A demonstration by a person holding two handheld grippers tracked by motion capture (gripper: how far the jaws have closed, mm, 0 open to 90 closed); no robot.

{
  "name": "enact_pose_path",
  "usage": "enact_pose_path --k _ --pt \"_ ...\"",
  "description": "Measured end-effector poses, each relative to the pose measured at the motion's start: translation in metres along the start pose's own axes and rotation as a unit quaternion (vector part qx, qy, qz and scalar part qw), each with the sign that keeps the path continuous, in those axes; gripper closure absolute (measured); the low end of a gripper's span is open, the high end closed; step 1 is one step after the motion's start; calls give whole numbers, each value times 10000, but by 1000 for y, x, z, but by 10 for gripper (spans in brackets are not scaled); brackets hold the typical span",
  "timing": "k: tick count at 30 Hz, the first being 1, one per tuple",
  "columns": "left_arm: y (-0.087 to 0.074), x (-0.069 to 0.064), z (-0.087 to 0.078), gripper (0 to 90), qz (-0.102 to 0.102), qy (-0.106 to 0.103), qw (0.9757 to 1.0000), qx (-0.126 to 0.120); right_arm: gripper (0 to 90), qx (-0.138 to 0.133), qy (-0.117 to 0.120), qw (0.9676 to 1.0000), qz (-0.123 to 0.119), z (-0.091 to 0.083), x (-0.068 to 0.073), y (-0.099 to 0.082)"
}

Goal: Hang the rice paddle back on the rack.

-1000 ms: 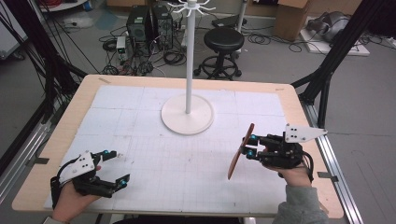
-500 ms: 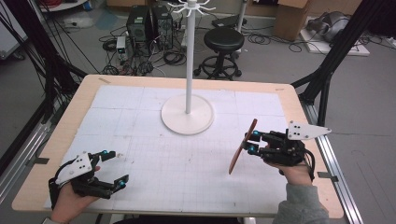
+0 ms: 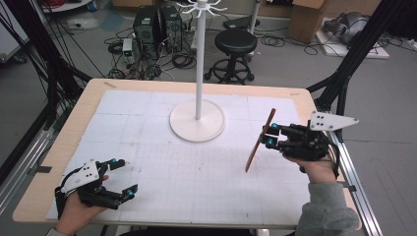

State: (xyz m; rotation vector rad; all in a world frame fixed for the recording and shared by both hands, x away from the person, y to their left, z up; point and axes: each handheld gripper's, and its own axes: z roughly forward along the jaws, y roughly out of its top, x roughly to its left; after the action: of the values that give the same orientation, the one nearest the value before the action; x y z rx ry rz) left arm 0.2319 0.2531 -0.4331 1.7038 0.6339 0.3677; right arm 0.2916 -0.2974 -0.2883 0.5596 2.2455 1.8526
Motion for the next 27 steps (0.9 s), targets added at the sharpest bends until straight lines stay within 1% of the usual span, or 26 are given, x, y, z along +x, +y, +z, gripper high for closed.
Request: enact_pose_path --k 1,2,3,4,6,8,12,13,15,17,19,21,23,27 --pt "0 0 0 23 -7 1 10000 5 649 -113 110 9999 9 -1 -1 4" --pt "-1 1 0 23 -19 -9 10000 15 649 -159 156 9998 7 -1 -3 8" --pt "-1 1 1 23 -19 -20 10000 17 649 -153 147 9998 -8 -1 -5 11" --pt "-1 1 1 23 -21 -29 10000 19 650 -84 139 9999 23 0 -6 14" --pt "-2 1 1 23 -28 -46 10000 11 650 76 48 10000 13 2 -11 21" --pt "-2 2 1 23 -34 -52 10000 2 649 146 24 9999 0 5 -14 26" --pt "-4 3 3 23 -11 -68 9999 78 650 217 -1 9998 -31 12 -21 38" --pt "-4 3 3 23 -16 -76 9999 80 650 235 -37 9997 -40 14 -22 42" --pt "-4 3 3 23 -29 -86 9999 52 649 224 -57 9997 -82 17 -25 48" --pt "-3 3 3 23 -37 -112 9999 21 650 217 -51 9997 -48 20 -28 56" --pt "-3 3 3 23 -46 -118 9999 14 649 232 -78 9997 -84 24 -32 62" --pt "-3 3 3 23 -59 -121 9999 18 649 341 -186 9992 -39 28 -35 68" --pt "-4 3 4 23 -3 -113 9999 44 649 397 -298 9988 -4 33 -40 74" --pt "-4 3 4 23 -25 -125 9999 33 649 404 -337 9986 13 41 -48 83"
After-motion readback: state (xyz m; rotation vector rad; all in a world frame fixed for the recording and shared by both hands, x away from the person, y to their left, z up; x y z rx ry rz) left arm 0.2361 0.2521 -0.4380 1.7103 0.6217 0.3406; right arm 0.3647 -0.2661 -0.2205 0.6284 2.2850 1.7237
